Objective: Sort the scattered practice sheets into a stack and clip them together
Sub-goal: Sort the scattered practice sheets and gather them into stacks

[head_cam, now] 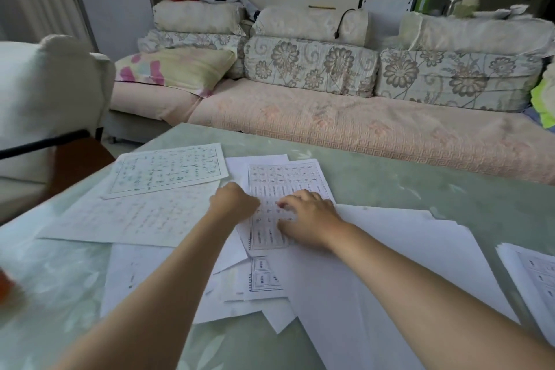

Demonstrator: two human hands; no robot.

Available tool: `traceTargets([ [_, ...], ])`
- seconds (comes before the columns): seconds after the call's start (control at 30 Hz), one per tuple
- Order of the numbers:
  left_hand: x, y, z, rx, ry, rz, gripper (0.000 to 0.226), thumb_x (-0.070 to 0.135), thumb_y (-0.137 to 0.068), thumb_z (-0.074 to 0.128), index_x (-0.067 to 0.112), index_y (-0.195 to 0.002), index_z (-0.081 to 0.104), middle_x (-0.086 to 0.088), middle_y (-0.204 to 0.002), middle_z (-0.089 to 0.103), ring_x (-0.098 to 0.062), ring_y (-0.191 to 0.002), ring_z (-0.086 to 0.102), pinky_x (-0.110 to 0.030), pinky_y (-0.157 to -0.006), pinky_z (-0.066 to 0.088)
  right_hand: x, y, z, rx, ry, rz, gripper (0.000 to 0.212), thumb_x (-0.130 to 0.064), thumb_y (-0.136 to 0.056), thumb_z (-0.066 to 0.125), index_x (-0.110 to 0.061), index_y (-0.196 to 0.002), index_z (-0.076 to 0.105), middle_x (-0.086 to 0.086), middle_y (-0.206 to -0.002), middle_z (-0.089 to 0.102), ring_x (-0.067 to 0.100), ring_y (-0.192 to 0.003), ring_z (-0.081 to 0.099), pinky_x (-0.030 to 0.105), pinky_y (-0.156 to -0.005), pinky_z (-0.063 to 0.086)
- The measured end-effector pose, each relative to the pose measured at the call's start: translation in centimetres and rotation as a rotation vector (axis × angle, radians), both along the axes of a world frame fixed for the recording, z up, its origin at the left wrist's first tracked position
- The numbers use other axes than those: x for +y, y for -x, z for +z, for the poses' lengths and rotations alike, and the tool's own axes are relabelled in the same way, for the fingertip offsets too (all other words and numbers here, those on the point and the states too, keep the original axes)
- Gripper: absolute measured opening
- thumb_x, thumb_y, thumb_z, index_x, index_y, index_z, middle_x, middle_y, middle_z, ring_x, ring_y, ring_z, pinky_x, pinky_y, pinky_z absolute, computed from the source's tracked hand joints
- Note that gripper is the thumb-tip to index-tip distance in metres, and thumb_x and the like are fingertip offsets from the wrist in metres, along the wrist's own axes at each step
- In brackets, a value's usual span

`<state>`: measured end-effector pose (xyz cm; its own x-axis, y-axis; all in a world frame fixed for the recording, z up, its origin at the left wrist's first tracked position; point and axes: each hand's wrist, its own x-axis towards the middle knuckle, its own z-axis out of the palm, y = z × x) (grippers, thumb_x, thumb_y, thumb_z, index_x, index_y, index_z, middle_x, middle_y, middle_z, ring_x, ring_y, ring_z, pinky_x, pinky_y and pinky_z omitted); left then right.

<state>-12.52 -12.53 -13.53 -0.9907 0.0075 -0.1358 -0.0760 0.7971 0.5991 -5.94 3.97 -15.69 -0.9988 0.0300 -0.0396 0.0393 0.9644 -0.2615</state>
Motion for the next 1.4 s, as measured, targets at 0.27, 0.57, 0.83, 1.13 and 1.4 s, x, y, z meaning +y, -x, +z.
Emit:
traceTargets([
  [0.27, 1.3, 1.4, 0.6, -0.266, -0.586, 0.085, 0.040, 0.010, -0.078, 0.077, -0.003, -0.109, 0.056, -0.019, -0.102, 0.067, -0.035, -0.090, 0.069, -0.046, -0.083, 0.058, 0.6, -0.3, -1.6, 0.154, 0.039, 0.034, 0.049, -0.056, -0.086, 0.054, -0.043, -0.133, 0.048, -0.009, -0.133, 0.044, 0.017, -0.130, 0.036, 0.042, -0.110, 0.026],
  [0.57, -3.1, 1.6, 3.2, 0.167, -0.513, 0.024, 0.028, 0.000, -0.083, 0.058, 0.020, -0.103, 0.060, 0.001, -0.089, 0.064, -0.023, -0.084, 0.064, -0.036, -0.073, 0.056, 1.5, 0.2, -0.3, 0.156, 0.266, -0.146, 0.080, -0.039, -0.090, 0.063, -0.015, -0.155, 0.022, 0.009, -0.159, 0.021, 0.027, -0.147, 0.018, 0.036, -0.120, 0.018],
  [0.83, -9.4, -0.9, 7.6, 0.205, -0.956, -0.049, 0.042, -0.009, -0.081, 0.064, 0.016, -0.116, 0.062, -0.005, -0.110, 0.071, -0.027, -0.102, 0.067, -0.047, -0.090, 0.054, -0.8, 0.5, 5.9, 0.232, 0.871, -0.259, 0.095, -0.030, -0.085, 0.075, -0.031, -0.156, 0.012, -0.003, -0.153, 0.036, 0.019, -0.139, 0.039, 0.034, -0.108, 0.037],
  [1.13, -9.1, -5.4, 11.6, 0.195, -0.931, -0.161, 0.038, 0.010, -0.091, 0.063, 0.018, -0.126, 0.052, -0.003, -0.114, 0.067, -0.026, -0.103, 0.066, -0.052, -0.087, 0.054, -1.5, -3.2, 11.1, 0.305, 1.009, -0.234, 0.031, -0.010, -0.085, 0.077, -0.011, -0.115, 0.070, 0.003, -0.109, 0.074, 0.017, -0.097, 0.070, 0.034, -0.092, 0.055],
  [1.4, -4.3, -11.1, 9.6, 0.106, -0.702, -0.261, 0.039, -0.003, -0.085, 0.063, 0.015, -0.119, 0.055, -0.002, -0.110, 0.066, -0.024, -0.101, 0.064, -0.044, -0.087, 0.055, 4.4, -11.3, 10.5, -0.023, 0.908, -0.388, 0.046, -0.010, -0.080, 0.077, -0.020, -0.122, 0.062, 0.002, -0.112, 0.073, 0.022, -0.103, 0.070, 0.039, -0.090, 0.054],
])
